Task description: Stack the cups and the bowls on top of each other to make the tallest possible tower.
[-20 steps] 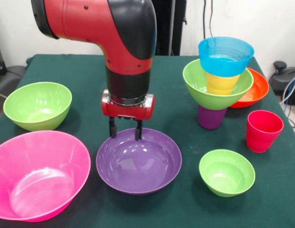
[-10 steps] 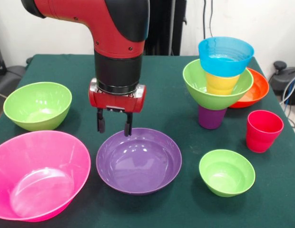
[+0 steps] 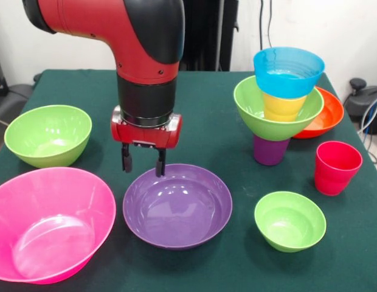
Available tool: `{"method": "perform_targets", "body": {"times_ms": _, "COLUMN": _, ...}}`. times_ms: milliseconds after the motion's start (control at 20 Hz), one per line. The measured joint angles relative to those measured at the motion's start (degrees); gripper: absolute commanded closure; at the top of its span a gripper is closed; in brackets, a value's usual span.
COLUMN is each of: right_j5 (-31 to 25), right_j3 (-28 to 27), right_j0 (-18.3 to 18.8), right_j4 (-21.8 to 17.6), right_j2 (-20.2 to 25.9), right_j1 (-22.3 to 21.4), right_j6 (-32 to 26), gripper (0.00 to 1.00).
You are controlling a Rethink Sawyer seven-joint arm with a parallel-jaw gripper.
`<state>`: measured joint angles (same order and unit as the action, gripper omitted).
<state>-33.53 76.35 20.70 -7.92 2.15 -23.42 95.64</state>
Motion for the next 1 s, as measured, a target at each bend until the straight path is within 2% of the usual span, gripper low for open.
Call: {"method": "perform_targets", "body": {"times_ms": 1000, "right_j5": 0.0, "right_j3": -0.2, "right_j0": 0.5, "right_j4": 0.0, "right_j2": -0.2, "right_j1": 1.6, "right_j6": 0.0, "gripper": 0.0}}
